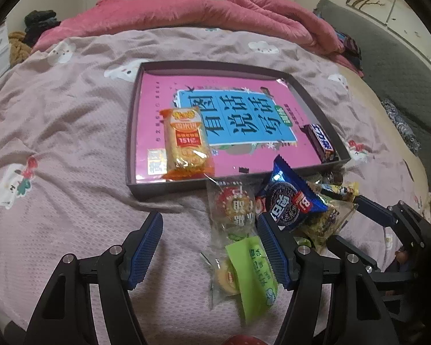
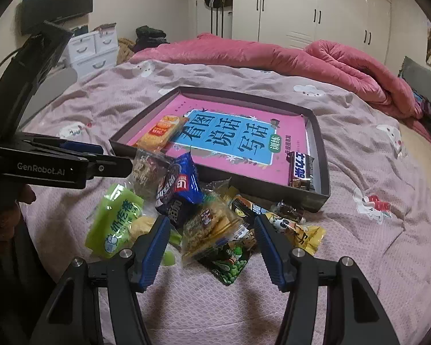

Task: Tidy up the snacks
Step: 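Grasp the clear cake bag with the left tool while the right tool grasps the cracker pack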

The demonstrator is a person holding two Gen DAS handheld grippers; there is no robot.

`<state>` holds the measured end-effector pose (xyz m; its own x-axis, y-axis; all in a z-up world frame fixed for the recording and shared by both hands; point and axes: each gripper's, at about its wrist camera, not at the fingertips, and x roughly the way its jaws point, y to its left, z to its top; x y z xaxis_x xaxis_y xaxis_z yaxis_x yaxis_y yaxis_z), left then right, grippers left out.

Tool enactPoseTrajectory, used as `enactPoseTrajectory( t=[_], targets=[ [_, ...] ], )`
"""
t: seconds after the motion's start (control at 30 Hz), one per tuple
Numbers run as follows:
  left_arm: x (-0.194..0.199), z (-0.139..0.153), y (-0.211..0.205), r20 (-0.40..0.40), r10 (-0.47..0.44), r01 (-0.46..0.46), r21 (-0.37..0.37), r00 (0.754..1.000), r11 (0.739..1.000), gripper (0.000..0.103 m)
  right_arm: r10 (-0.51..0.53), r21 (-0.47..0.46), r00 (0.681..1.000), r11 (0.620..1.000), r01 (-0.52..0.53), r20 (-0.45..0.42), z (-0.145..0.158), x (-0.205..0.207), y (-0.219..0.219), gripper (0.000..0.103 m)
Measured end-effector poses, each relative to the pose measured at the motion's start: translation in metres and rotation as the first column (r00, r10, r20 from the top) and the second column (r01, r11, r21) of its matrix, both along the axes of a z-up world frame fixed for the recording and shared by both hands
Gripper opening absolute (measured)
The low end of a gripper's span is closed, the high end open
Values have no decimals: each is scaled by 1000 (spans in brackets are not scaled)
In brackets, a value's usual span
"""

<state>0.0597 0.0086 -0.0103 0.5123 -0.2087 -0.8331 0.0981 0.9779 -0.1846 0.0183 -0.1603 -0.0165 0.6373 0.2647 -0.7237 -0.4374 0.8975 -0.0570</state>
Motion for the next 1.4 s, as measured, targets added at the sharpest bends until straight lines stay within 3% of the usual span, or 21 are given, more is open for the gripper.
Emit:
enactPoseTrajectory(
  t=[0.7, 1.0, 1.17, 1.4],
  targets=[
    [9, -19, -7, -48, -3, 2, -12, 999, 1000, 70, 109, -243, 991, 966, -88, 72, -27, 5, 29, 60],
    [15, -27, -10, -67, 7, -8, -10, 998, 1000, 70, 149, -324, 981, 941, -101, 126, -36, 6, 41, 50],
    [17, -31, -12, -71, 8, -8, -4, 997, 1000, 70, 107, -262, 986, 962, -70, 127, -32, 11, 32, 48],
    [19, -32, -9, -53, 15, -17, -28, 998, 999, 70, -3, -77, 994, 997, 12, 111, -13, 17, 1, 47]
  ],
)
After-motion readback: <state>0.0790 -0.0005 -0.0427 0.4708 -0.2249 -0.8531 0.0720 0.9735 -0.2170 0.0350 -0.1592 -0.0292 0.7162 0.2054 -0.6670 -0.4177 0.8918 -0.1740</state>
